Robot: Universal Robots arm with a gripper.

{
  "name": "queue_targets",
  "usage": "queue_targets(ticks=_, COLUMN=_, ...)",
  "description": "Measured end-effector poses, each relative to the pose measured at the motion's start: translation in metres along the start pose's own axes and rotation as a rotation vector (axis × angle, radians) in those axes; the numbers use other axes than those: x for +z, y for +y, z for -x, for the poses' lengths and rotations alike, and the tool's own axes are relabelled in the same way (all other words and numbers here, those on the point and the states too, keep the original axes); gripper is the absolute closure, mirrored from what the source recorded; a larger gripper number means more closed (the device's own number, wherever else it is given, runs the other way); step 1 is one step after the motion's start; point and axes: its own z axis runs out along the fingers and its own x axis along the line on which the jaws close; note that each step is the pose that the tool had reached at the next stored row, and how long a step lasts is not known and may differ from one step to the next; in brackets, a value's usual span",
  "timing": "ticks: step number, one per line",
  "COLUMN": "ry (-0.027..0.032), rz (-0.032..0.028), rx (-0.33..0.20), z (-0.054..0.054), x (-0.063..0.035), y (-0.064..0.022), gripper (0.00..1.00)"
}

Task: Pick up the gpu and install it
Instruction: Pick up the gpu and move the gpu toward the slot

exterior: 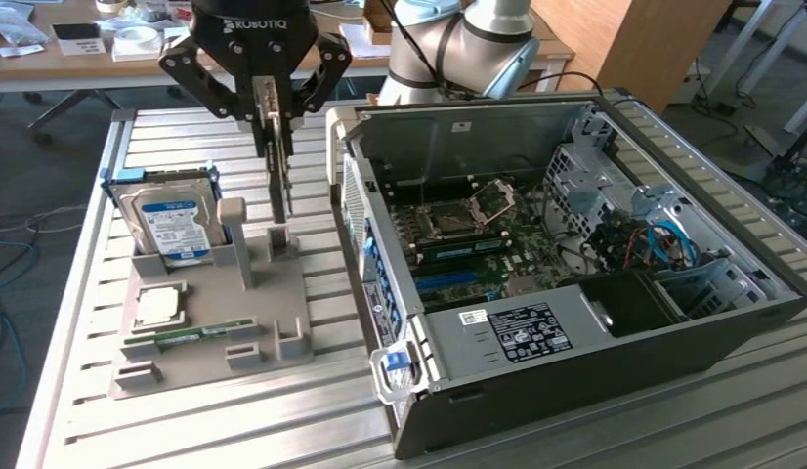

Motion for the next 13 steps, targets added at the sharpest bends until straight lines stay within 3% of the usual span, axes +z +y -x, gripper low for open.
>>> queue_targets(ticks=13, ry=0.0004, rz=-0.0001, rx=0.0, z=0.028, x=-0.0016, y=0.0014, gripper=0.73)
